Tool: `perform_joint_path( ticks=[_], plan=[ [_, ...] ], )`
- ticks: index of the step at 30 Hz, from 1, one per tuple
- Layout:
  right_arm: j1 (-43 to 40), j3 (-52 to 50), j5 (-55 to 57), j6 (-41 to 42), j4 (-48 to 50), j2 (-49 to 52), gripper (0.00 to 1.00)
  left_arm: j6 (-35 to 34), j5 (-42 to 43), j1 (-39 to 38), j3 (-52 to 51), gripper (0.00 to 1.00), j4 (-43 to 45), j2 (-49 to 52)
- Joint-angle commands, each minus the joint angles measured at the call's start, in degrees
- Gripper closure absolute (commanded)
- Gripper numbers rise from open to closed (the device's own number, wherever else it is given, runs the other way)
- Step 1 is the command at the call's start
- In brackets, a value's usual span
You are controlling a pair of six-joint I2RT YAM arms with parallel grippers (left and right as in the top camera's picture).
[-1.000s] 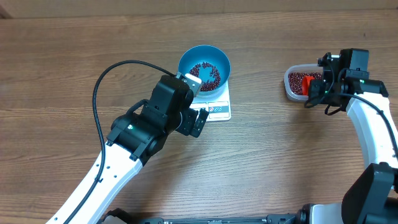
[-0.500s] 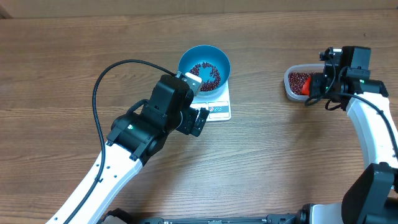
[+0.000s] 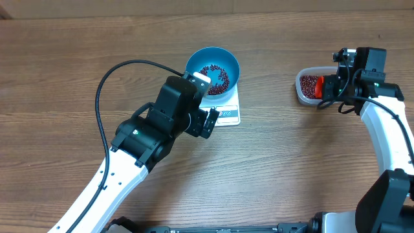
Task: Scoop item into bowl and weigh 150g on scale
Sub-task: 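Dip the scoop into the beans again with the right gripper, then drag the red scoop through the beans in the tub with the right gripper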
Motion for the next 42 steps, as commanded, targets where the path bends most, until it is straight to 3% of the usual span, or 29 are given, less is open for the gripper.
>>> perform_joint_path(
  ticks=[1,10,30,38,42],
  plan=[
    [-0.13,0.09,-0.52,0.15,0.48,0.46,0.96,0.66,0.68,0.28,1.49,0.00,2.38,0.33],
    [-0.13,0.09,-0.55,0.15,0.87,1.79,0.96,0.63,0.66,0.26,1.49,0.01,7.39,0.33],
    [-0.13,0.22,0.24,-0.39,0.83,-0.81,0.96,0.66,0.66,0.26,1.49,0.01,7.08,0.33],
    [-0.11,0.22,5.07,-1.97,-0.09,-3.02,0.96,0.66,0.66,0.26,1.49,0.00,7.08,0.33],
    [-0.11,0.20,5.07,-7.08,0.33,-3.15,0.96,0.66,0.66,0.26,1.49,0.00,7.08,0.33]
  ],
)
